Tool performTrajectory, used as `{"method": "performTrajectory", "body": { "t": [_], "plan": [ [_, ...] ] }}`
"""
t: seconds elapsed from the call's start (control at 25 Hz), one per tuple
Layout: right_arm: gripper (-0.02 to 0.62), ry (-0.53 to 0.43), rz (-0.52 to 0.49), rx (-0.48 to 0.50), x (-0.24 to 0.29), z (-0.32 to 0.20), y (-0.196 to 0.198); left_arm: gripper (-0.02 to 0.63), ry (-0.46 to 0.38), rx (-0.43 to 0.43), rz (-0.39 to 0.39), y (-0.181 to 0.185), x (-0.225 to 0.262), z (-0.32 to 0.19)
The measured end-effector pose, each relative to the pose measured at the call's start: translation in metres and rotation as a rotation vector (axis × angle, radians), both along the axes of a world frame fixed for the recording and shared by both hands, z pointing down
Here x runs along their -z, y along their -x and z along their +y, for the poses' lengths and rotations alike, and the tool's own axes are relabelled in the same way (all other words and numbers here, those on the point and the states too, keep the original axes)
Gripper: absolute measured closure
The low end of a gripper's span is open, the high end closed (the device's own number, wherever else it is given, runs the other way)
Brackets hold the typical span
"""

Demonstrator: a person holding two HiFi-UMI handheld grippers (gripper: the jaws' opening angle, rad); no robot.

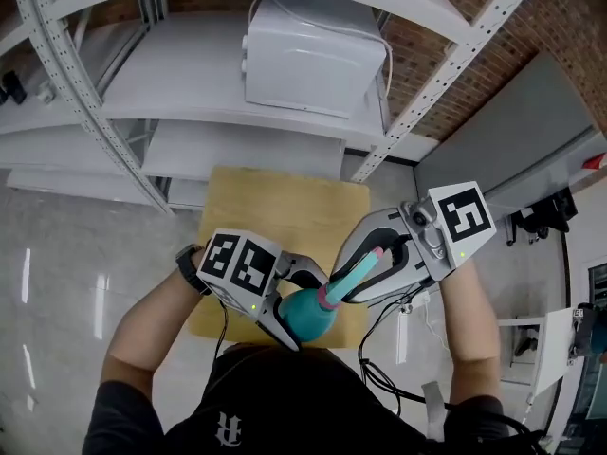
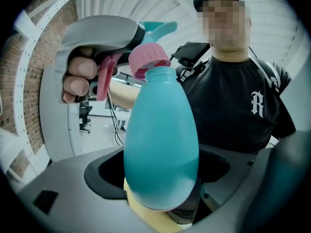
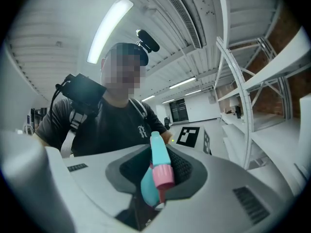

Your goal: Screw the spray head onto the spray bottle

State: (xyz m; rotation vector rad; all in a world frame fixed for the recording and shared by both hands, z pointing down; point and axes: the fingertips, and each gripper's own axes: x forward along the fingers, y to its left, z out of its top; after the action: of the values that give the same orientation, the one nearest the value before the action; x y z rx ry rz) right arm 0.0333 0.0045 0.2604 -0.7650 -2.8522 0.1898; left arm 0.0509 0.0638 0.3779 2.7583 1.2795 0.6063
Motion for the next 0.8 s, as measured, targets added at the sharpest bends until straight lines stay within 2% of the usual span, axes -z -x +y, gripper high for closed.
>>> {"method": "performTrajectory", "body": {
  "t": [0.12, 0.24, 0.32, 0.48, 0.6, 0.72, 0.8],
  "plan": [
    [0.502, -0.067, 0.034, -0.052, 0.004, -0.004, 0.002, 0.204, 0.043, 0.032, -0.040, -0.005, -0.001, -0.009],
    [0.503, -0.149, 0.150, -0.147, -0.005, -0.013, 0.001, 0.204, 0.082, 0.077, -0.087, -0.006, -0.004, -0.021],
    [0.502, -0.165, 0.247, -0.218, -0.015, -0.021, -0.001, 0.204, 0.091, 0.116, -0.115, -0.007, -0.009, -0.028],
    [0.503, -0.098, 0.391, -0.417, -0.034, -0.044, -0.003, 0.204, 0.073, 0.261, -0.206, -0.015, -0.029, -0.050],
    [0.502, -0.006, 0.460, -0.564, -0.048, -0.063, -0.008, 0.204, 0.049, 0.388, -0.265, -0.019, -0.044, -0.069],
    [0.502, 0.117, 0.488, -0.715, -0.056, -0.080, -0.014, 0.204, 0.048, 0.491, -0.272, -0.024, -0.049, -0.084],
    [0.502, 0.160, 0.488, -0.802, -0.057, -0.089, -0.017, 0.204, 0.065, 0.549, -0.264, -0.027, -0.049, -0.092]
  ]
}}
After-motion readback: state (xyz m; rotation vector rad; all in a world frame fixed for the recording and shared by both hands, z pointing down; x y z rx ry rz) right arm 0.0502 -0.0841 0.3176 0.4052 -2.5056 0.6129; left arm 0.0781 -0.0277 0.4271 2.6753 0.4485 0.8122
